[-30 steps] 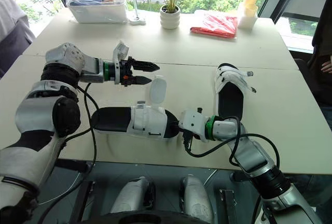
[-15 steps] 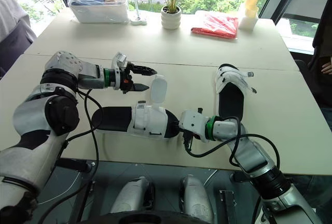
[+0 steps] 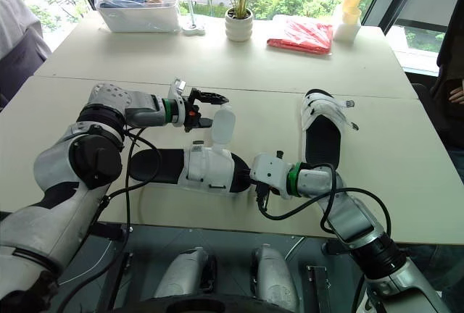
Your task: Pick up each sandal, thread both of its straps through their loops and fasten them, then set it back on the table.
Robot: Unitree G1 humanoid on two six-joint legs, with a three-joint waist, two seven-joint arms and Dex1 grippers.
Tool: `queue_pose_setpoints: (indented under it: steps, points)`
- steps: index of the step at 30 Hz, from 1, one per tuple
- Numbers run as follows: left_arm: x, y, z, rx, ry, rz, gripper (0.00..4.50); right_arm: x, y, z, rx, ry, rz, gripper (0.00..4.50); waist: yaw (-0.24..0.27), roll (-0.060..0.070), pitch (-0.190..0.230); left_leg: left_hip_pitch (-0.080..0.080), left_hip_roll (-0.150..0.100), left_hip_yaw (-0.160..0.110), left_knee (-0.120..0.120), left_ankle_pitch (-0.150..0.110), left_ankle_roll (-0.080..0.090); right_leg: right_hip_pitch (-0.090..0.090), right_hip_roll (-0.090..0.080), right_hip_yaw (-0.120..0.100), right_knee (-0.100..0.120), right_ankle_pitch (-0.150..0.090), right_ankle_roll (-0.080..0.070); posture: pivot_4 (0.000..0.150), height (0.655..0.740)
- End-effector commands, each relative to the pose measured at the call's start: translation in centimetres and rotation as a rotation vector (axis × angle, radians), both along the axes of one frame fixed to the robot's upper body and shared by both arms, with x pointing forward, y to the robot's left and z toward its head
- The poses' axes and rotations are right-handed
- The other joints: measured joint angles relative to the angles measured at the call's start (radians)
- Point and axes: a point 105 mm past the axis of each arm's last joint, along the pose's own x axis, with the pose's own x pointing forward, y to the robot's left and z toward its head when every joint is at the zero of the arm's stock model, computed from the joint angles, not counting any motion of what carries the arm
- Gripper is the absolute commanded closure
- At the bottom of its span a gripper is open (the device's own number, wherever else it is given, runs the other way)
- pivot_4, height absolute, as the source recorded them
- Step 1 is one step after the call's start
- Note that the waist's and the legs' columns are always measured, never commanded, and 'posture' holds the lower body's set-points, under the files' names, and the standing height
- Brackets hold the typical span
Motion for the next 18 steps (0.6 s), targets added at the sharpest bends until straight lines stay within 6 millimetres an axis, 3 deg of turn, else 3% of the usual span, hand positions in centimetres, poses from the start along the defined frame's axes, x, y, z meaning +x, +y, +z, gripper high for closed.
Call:
queue_pose_setpoints:
  steps: [1, 8, 18]
  points:
    - [0.2, 0.6, 1.9, -0.034, -0.038, -0.003, 0.17, -2.3, -2.2, -6.3, -0.152, 0.227, -0.055, 4.50, 0.000, 0.000, 0.000, 0.000, 0.000, 0.000, 0.000, 0.001, -0.001, 0.000, 0.000, 0.000, 0.000, 0.000, 0.000, 0.150, 0.7241]
    - [-1.1, 0.7, 2.4, -0.043, -0.010, -0.080, 0.17, -2.3, -2.1, -6.3, -0.154, 0.225, -0.047, 4.50, 0.000, 0.000, 0.000, 0.000, 0.000, 0.000, 0.000, 0.001, -0.002, 0.000, 0.000, 0.000, 0.000, 0.000, 0.000, 0.150, 0.7241]
    - [0.2, -1.5, 2.7, -0.102, -0.040, -0.020, 0.17, -2.2, -2.1, -6.3, -0.159, 0.223, -0.041, 4.50, 0.000, 0.000, 0.000, 0.001, 0.000, 0.000, 0.000, 0.001, -0.006, 0.001, 0.000, 0.000, 0.000, 0.000, 0.000, 0.150, 0.7241]
